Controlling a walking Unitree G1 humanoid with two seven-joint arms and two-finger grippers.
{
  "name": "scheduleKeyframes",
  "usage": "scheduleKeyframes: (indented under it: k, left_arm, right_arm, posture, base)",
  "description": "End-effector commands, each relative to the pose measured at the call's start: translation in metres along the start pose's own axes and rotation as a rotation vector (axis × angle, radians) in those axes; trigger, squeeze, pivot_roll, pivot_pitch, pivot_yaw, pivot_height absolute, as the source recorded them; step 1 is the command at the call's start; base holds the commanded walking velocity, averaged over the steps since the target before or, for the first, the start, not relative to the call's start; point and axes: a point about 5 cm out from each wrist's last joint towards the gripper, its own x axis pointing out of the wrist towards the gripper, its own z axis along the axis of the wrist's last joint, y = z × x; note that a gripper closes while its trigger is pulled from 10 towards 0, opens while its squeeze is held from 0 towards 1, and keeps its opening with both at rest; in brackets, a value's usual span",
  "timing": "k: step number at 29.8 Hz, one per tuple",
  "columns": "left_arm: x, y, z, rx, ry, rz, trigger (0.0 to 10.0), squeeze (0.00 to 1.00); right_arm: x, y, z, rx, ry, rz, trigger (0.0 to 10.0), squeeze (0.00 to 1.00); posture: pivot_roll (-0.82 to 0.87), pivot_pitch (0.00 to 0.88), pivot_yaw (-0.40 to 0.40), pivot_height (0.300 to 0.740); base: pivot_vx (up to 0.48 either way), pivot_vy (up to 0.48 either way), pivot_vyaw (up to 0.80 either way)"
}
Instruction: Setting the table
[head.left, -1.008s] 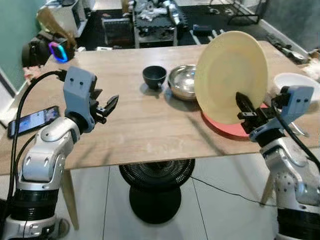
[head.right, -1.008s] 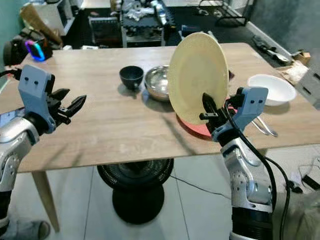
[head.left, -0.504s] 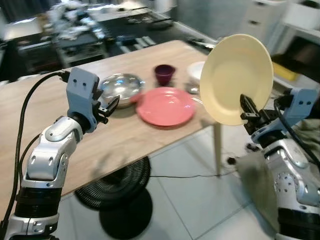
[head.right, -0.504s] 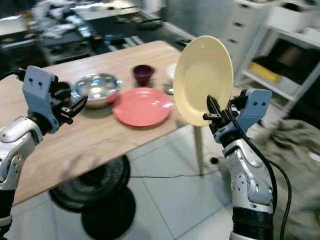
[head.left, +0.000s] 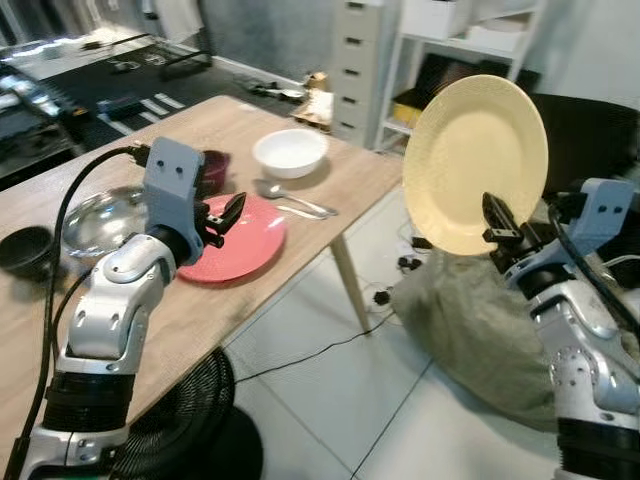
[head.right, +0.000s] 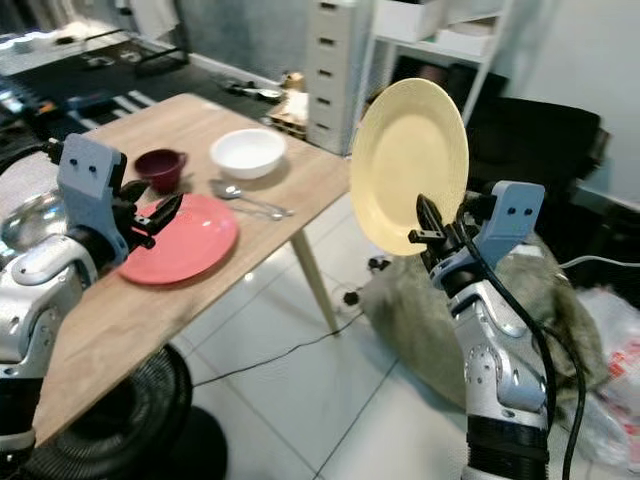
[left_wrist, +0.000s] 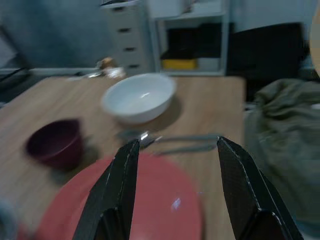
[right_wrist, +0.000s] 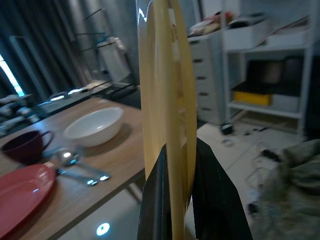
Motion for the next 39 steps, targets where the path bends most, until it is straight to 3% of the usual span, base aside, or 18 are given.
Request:
scheduleKeyframes:
  k: [1,17,23,28,30,33,35,39]
  left_arm:
    - [0.0,0.002,-0.002,-0.001,0.007,0.01,10.0,0.0]
    - [0.003,-0.001,-0.002,-0.006,-0.004,-0.003,10.0,0.0]
    - [0.004,-0.011,-0.009,-0.019,0.013,-0.035,10.0,0.0]
    - [0.002,-0.03,-0.037,-0.055,0.064,-0.081,10.0,0.0]
    - [0.002,-0.031,-0.038,-0.056,0.066,-0.083,10.0,0.0]
    - [-0.005,-0.046,-0.071,-0.103,0.143,-0.116,10.0,0.0]
    - [-0.012,-0.047,-0.088,-0.099,0.188,-0.108,10.0,0.0]
    - [-0.017,-0.042,-0.097,-0.09,0.22,-0.083,10.0,0.0]
  right_arm:
    - [-0.002,-0.001,-0.001,-0.004,-0.002,-0.006,10.0,0.0]
    - [-0.003,-0.002,-0.003,-0.003,-0.001,-0.02,10.0,0.0]
    - [-0.008,-0.005,-0.011,-0.012,0.018,-0.042,10.0,0.0]
    - [-0.024,-0.012,-0.037,-0.047,0.085,-0.103,10.0,0.0]
    - [-0.025,-0.013,-0.038,-0.049,0.088,-0.105,10.0,0.0]
    - [-0.041,-0.016,-0.062,-0.095,0.161,-0.131,10.0,0.0]
    - [-0.049,-0.019,-0.069,-0.12,0.192,-0.127,10.0,0.0]
    - [-0.052,-0.02,-0.071,-0.133,0.2,-0.12,10.0,0.0]
  posture:
    - [-0.09,0.041,0.11,0.74]
    - [-0.09,0.04,0.114,0.74]
    - [-0.1,0.04,0.113,0.74]
    - [-0.09,0.038,0.112,0.74]
    - [-0.09,0.038,0.112,0.74]
    - [-0.1,0.04,0.116,0.74]
    - [-0.11,0.042,0.116,0.74]
    - [-0.11,0.043,0.114,0.74]
  base:
    - [0.0,0.0,-0.76]
    - [0.0,0.0,-0.76]
    - [0.0,0.0,-0.76]
    - [0.0,0.0,-0.76]
    - [0.0,0.0,-0.76]
    - [0.0,0.0,-0.76]
    - [0.0,0.0,-0.76]
    - [0.0,0.0,-0.76]
